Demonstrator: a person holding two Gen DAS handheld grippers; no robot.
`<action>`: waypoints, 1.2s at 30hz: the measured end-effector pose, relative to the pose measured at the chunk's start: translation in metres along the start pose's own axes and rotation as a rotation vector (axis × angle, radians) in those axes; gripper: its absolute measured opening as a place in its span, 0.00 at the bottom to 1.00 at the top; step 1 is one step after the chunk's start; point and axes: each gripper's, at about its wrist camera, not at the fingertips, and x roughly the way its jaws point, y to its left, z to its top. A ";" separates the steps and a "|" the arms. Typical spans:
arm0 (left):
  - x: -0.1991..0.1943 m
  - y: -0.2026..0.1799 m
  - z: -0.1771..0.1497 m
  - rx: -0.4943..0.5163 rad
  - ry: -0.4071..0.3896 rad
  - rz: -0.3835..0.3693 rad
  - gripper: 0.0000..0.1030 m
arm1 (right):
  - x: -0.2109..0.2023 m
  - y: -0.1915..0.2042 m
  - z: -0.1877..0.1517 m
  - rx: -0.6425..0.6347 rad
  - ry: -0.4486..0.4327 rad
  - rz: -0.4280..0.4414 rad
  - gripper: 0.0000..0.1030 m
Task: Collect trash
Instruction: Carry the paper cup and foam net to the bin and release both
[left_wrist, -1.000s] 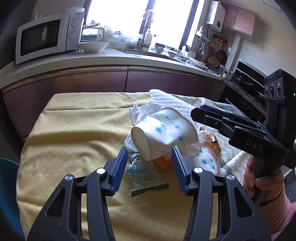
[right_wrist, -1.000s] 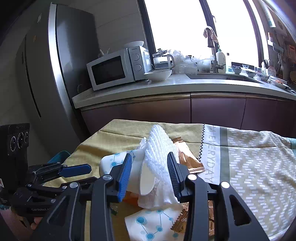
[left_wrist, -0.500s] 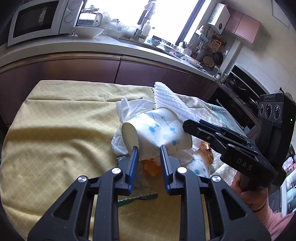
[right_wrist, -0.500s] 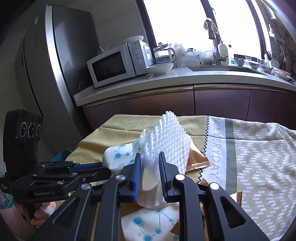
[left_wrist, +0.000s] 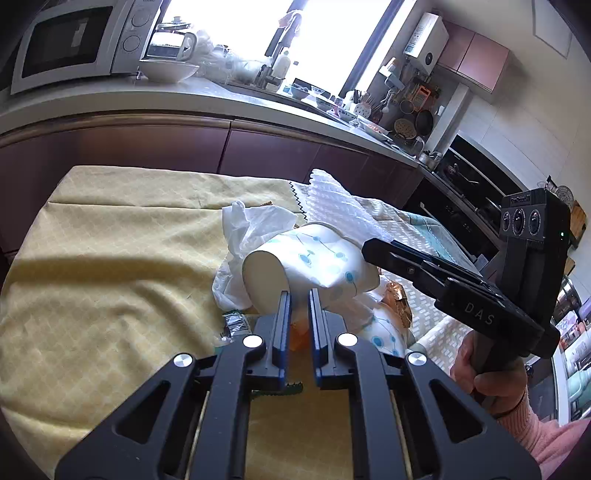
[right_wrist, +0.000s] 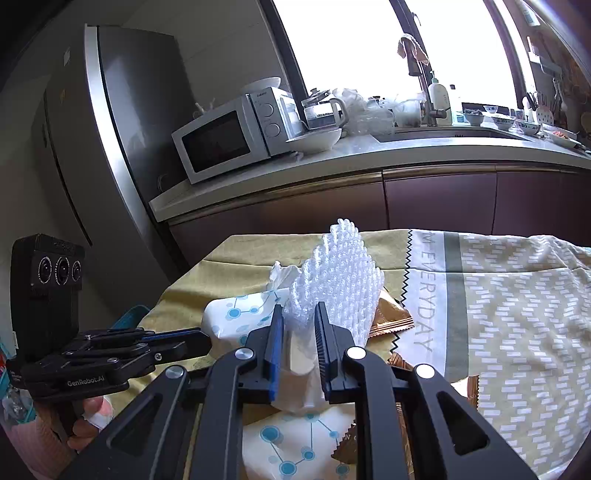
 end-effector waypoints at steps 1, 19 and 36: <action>-0.002 -0.002 0.000 0.009 -0.004 -0.002 0.08 | -0.001 0.000 0.001 0.001 -0.003 0.000 0.14; -0.069 -0.005 -0.013 0.034 -0.113 0.040 0.01 | -0.031 0.026 0.012 -0.064 -0.086 0.025 0.11; -0.179 0.067 -0.055 -0.098 -0.214 0.216 0.01 | -0.013 0.116 0.004 -0.220 -0.032 0.238 0.11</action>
